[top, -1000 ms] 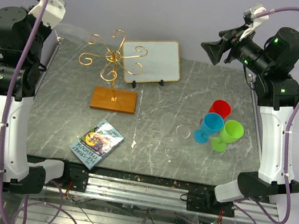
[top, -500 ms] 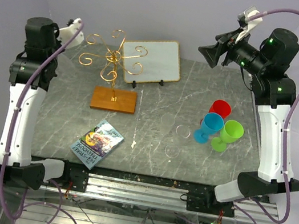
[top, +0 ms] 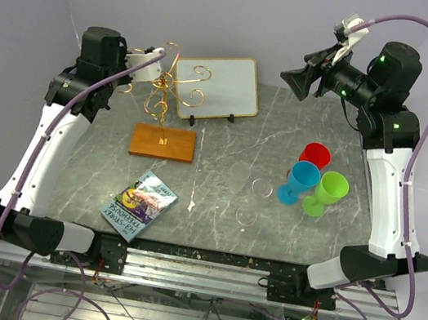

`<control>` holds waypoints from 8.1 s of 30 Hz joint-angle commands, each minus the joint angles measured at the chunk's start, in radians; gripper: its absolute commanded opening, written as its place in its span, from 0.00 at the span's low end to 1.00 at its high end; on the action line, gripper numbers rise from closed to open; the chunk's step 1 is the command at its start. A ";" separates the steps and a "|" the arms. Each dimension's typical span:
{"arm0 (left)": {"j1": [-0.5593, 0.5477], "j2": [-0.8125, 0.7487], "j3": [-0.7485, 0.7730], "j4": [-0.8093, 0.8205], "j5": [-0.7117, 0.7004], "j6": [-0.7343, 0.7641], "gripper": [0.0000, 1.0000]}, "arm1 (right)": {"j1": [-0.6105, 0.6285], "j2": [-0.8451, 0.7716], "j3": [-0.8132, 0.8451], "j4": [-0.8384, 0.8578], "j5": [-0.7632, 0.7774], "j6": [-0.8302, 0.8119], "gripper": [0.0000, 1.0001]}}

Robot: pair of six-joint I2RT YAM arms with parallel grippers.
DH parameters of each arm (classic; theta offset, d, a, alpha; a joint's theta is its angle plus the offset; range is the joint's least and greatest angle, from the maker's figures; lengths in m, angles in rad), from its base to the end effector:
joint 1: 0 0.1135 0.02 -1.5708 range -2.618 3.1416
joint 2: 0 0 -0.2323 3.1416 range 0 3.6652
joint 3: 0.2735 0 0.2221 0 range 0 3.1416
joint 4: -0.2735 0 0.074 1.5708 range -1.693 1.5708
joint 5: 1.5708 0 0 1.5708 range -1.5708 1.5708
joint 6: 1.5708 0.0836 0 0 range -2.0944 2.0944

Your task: Place the wine glass upside down on the wine glass rack

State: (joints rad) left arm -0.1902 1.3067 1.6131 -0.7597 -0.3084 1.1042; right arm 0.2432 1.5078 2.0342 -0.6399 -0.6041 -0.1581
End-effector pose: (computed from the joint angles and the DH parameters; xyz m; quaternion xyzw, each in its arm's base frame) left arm 0.2830 -0.0286 0.3922 0.4402 0.7175 0.3480 0.4126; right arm 0.2817 0.1188 0.4885 -0.3361 0.6585 0.2488 0.6257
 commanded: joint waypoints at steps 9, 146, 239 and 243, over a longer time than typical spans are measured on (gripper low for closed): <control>-0.122 0.099 0.128 0.039 0.069 0.128 0.07 | -0.004 -0.017 -0.019 0.010 -0.007 -0.018 0.74; -0.082 -0.035 0.186 -0.027 0.196 -0.382 0.99 | 0.407 0.134 -0.375 -0.510 0.268 -0.516 0.48; 0.015 0.081 0.008 0.528 0.918 -1.619 0.59 | 0.148 0.109 0.098 0.236 -0.143 0.270 0.00; 0.015 0.085 -0.003 0.537 0.926 -1.630 0.46 | 0.148 0.108 0.091 0.237 -0.153 0.265 0.00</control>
State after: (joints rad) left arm -0.1780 1.3857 1.6207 -0.2840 0.5598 -0.4946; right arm 0.3901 1.6135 2.1323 -0.4412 -0.7300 0.0982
